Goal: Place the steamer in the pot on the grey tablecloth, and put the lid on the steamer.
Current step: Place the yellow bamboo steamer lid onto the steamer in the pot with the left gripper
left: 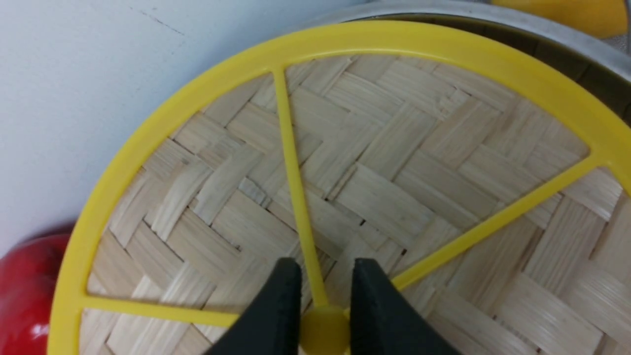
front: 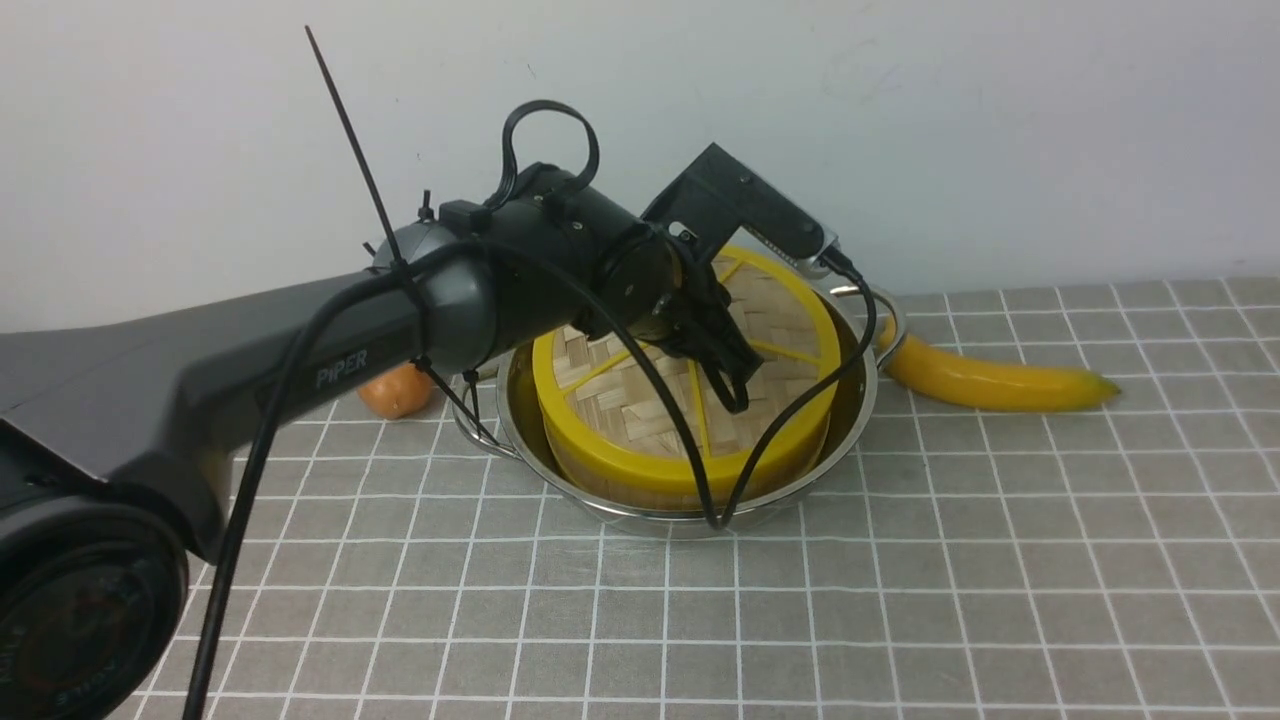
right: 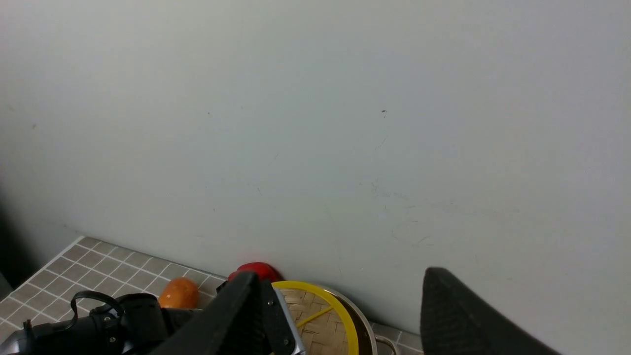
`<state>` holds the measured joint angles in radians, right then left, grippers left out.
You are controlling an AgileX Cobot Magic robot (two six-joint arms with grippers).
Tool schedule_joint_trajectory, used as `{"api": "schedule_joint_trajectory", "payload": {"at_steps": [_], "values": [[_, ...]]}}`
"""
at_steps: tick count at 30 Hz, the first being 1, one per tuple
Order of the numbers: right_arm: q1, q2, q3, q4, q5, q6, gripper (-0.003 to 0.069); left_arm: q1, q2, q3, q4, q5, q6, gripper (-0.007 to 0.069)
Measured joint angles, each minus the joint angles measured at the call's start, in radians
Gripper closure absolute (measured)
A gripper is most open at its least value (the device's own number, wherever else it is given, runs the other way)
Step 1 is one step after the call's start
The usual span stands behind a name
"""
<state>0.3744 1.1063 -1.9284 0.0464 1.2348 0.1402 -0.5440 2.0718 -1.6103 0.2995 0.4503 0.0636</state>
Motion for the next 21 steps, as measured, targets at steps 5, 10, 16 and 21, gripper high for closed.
{"api": "schedule_joint_trajectory", "payload": {"at_steps": [5,10,16,21], "values": [[0.000,0.000,0.000,0.000,0.000,0.000,0.0227,0.000,0.000,0.000,0.005,-0.003,0.000,0.0508],[0.000,0.000,0.000,0.000,0.000,0.000,0.0227,0.000,0.000,0.000,0.015,-0.003,-0.005,0.0508],[0.000,0.000,0.000,0.000,0.000,0.000,0.0227,0.000,-0.003,0.000,0.041,-0.001,-0.033,0.0508],[0.000,0.000,0.000,0.000,0.000,0.000,0.0227,0.000,-0.004,0.000,0.061,-0.003,-0.046,0.0508]]}}
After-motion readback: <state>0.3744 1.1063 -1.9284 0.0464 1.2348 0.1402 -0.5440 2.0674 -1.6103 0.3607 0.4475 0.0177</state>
